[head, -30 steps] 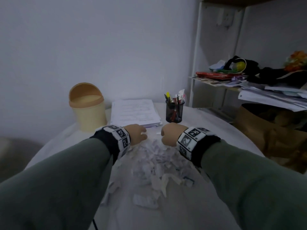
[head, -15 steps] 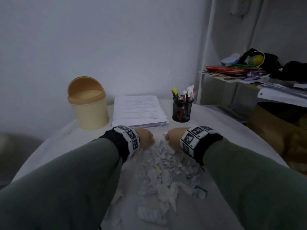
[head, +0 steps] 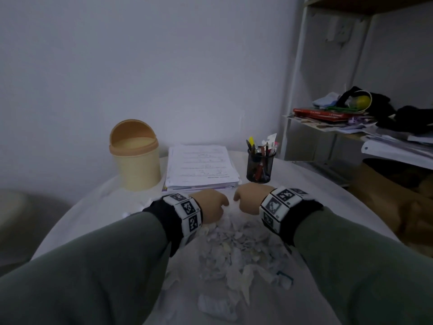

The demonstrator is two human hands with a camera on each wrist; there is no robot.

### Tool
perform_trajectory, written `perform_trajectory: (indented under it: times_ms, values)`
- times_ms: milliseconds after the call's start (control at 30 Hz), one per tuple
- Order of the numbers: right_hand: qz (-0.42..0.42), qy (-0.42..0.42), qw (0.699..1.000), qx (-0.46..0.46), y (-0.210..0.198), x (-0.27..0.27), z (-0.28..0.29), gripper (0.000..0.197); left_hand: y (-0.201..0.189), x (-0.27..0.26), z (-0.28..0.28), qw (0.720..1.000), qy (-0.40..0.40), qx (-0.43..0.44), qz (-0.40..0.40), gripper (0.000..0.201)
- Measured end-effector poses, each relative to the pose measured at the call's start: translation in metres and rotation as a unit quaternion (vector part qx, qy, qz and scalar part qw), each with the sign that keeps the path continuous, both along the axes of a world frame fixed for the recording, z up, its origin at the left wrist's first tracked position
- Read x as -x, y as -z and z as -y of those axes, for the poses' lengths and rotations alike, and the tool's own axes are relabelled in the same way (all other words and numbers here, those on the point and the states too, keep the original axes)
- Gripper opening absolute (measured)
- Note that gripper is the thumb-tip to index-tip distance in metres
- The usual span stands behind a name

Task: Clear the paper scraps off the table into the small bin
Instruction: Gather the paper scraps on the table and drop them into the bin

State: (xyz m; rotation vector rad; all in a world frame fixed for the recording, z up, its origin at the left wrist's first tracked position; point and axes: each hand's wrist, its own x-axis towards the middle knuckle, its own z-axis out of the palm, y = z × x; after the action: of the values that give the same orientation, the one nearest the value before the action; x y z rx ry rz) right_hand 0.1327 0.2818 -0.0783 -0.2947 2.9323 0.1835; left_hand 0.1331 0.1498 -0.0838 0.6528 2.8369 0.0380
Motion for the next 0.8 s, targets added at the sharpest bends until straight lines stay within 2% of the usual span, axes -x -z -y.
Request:
perform_trajectory:
  times_ms: [167,300,433,567,667,800]
  values:
    - [0.026,-0.023,0.999,-0.004,0.011,0.031,0.001,0.040,0.010,0.014,-0.008,0.998,0.017,0.024,0.056,0.049]
    - [0.071,-0.012,0.997,-0.033,0.030,0.043,-0.005,0.046,0.015,0.015,-0.006,0.994,0.021,0.056,0.087,0.047]
    - [0.083,-0.008,0.996,-0.022,0.043,0.035,-0.009,0.045,0.016,0.006,0.001,0.993,0.047,0.060,0.085,0.047]
    - [0.071,-0.044,0.996,-0.023,0.041,0.013,-0.005,0.041,0.016,-0.011,0.008,0.992,0.071,0.056,0.083,0.044]
    - [0.102,-0.027,0.994,-0.009,0.025,-0.010,0.008,0.038,0.012,-0.023,0.019,0.994,0.070,0.024,0.078,0.043]
    - [0.044,-0.043,0.998,-0.002,0.002,-0.026,0.032,0.037,-0.003,-0.027,0.047,0.998,0.019,-0.057,0.025,0.040]
